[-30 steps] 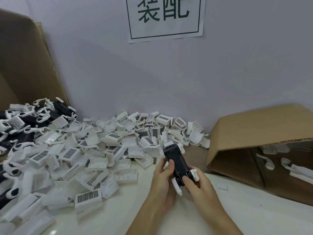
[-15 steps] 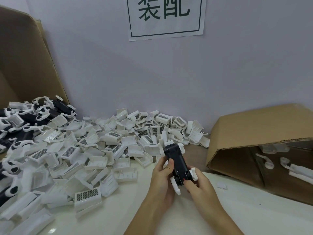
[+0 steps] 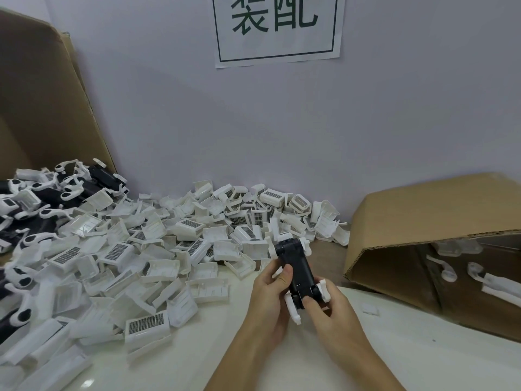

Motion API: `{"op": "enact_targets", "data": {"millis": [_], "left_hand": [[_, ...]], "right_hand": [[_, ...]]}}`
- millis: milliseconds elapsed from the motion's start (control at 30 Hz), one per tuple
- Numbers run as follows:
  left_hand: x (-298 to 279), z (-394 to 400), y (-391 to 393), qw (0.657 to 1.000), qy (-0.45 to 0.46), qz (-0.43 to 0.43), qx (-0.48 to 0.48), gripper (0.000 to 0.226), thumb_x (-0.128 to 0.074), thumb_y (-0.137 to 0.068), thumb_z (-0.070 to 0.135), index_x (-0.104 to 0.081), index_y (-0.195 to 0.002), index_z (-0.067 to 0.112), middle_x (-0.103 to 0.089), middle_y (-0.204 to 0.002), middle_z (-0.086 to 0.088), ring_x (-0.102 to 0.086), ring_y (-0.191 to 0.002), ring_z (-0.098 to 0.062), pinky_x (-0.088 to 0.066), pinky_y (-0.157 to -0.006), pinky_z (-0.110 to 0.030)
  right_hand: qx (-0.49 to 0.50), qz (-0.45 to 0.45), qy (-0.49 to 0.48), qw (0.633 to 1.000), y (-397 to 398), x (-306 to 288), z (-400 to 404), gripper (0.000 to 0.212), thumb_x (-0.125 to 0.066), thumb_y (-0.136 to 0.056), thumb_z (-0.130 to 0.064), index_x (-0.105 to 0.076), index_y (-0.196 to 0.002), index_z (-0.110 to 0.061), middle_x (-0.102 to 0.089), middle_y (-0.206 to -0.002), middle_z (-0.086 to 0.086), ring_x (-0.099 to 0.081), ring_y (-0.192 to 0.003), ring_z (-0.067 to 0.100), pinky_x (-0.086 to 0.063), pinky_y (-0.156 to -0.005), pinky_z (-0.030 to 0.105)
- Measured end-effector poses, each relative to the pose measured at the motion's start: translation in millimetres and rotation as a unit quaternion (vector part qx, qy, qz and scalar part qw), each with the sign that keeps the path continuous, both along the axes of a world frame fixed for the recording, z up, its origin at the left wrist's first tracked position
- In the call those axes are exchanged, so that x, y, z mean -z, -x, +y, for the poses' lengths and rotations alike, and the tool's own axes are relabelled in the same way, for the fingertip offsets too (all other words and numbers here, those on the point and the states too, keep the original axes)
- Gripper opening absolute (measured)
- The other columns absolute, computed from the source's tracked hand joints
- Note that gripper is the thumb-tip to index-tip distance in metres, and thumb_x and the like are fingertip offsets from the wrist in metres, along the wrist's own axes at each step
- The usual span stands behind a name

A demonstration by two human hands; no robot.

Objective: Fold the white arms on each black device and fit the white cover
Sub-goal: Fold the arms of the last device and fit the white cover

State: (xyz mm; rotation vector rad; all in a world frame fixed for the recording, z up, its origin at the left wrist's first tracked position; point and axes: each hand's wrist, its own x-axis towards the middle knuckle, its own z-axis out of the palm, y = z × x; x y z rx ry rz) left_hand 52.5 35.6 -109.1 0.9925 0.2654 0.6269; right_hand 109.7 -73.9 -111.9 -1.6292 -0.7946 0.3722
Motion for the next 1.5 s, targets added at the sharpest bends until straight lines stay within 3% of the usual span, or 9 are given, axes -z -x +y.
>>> {"op": "enact_targets", "data": {"millis": [200, 433, 533, 667, 900, 1100, 1233, 1367, 1500], "left_hand": [[-1.4, -1.0, 0.9, 1.000, 0.006, -0.002, 0.001, 0.025, -0.063, -0.084, 0.022, -0.074, -0.104, 0.013, -0.072, -0.096, -0.018, -0.071, -0.082, -0.032, -0.059, -0.063, -0.041], [-2.0, -1.0, 0.8, 1.000, 0.016, -0.007, -0.001, 0.022, -0.061, -0.085, 0.021, -0.076, -0.099, 0.016, -0.074, -0.092, -0.018, -0.072, -0.079, -0.034, -0.060, -0.067, -0.045], [-2.8, -1.6, 0.6, 1.000, 0.011, -0.007, 0.001, 0.024, -0.060, -0.085, 0.022, -0.074, -0.102, 0.014, -0.074, -0.089, -0.018, -0.073, -0.078, -0.035, -0.061, -0.069, -0.047], [-4.2, -2.4, 1.3, 1.000, 0.017, -0.009, -0.004, 0.022, -0.062, -0.084, 0.021, -0.077, -0.099, 0.017, -0.074, -0.094, -0.018, -0.073, -0.081, -0.032, -0.060, -0.065, -0.042], [-4.7, -3.2, 1.5, 1.000, 0.024, -0.006, 0.000, 0.024, -0.064, -0.082, 0.020, -0.076, -0.102, 0.014, -0.071, -0.098, -0.021, -0.071, -0.088, -0.039, -0.059, -0.073, -0.054], [-5.1, -3.6, 2.1, 0.999, 0.037, -0.004, -0.005, 0.021, -0.063, -0.083, 0.018, -0.077, -0.099, 0.014, -0.073, -0.095, -0.020, -0.072, -0.082, -0.034, -0.059, -0.062, -0.041], [-5.3, -3.4, 1.6, 0.999, 0.037, -0.010, -0.008, 0.021, -0.062, -0.084, 0.017, -0.077, -0.097, 0.013, -0.073, -0.094, -0.019, -0.073, -0.081, -0.033, -0.059, -0.064, -0.042], [-5.6, -4.0, 2.1, 1.000, 0.027, -0.007, -0.007, 0.028, -0.062, -0.083, 0.018, -0.073, -0.107, 0.009, -0.074, -0.095, -0.019, -0.073, -0.081, -0.032, -0.059, -0.063, -0.039], [-5.7, -3.0, 3.0, 0.999, 0.032, -0.006, -0.004, 0.024, -0.062, -0.083, 0.017, -0.076, -0.103, 0.013, -0.073, -0.095, -0.020, -0.073, -0.081, -0.032, -0.059, -0.064, -0.038]], "right_hand": [[-0.006, 0.037, 0.000, 0.999, -1.9, -0.7, -0.7, 0.029, -0.053, -0.099, -0.009, -0.060, -0.106, -0.036, -0.068, -0.085, -0.023, -0.062, -0.080, -0.005, -0.046, -0.062, 0.008], [-0.020, 0.039, 0.006, 0.999, -0.4, -3.7, -2.4, 0.031, -0.053, -0.097, -0.004, -0.065, -0.101, -0.033, -0.068, -0.087, 0.001, -0.058, -0.074, 0.012, -0.045, -0.067, 0.025], [-0.017, 0.031, 0.005, 0.999, -0.8, -2.9, -2.9, 0.031, -0.053, -0.096, -0.001, -0.065, -0.100, -0.029, -0.067, -0.088, 0.011, -0.054, -0.069, 0.009, -0.040, -0.058, 0.020], [-0.003, 0.020, 0.000, 1.000, 0.6, -3.7, -3.5, 0.031, -0.053, -0.097, -0.002, -0.063, -0.102, -0.031, -0.068, -0.079, 0.002, -0.054, -0.057, 0.000, -0.041, -0.053, 0.013], [0.003, 0.023, -0.007, 1.000, -0.3, -2.8, -1.3, 0.024, -0.055, -0.099, -0.010, -0.061, -0.102, -0.033, -0.067, -0.082, -0.026, -0.061, -0.076, -0.007, -0.045, -0.061, 0.008], [-0.007, 0.044, 0.009, 0.999, -1.9, -3.6, -1.6, 0.032, -0.052, -0.098, -0.005, -0.062, -0.100, -0.035, -0.068, -0.083, -0.017, -0.061, -0.078, -0.002, -0.047, -0.064, 0.011], [-0.007, 0.039, 0.017, 0.999, -1.7, -2.1, -1.5, 0.031, -0.052, -0.097, -0.007, -0.065, -0.101, -0.035, -0.069, -0.086, -0.004, -0.060, -0.083, 0.016, -0.048, -0.074, 0.031], [-0.004, 0.019, 0.007, 1.000, -2.2, 0.3, -1.5, 0.030, -0.053, -0.097, -0.005, -0.064, -0.099, -0.033, -0.068, -0.085, -0.001, -0.058, -0.068, 0.009, -0.046, -0.061, 0.019], [0.008, -0.007, 0.001, 1.000, -2.0, 2.6, -1.0, 0.028, -0.054, -0.098, -0.007, -0.062, -0.097, -0.034, -0.067, -0.081, -0.007, -0.059, -0.074, 0.012, -0.044, -0.058, 0.013]]}}
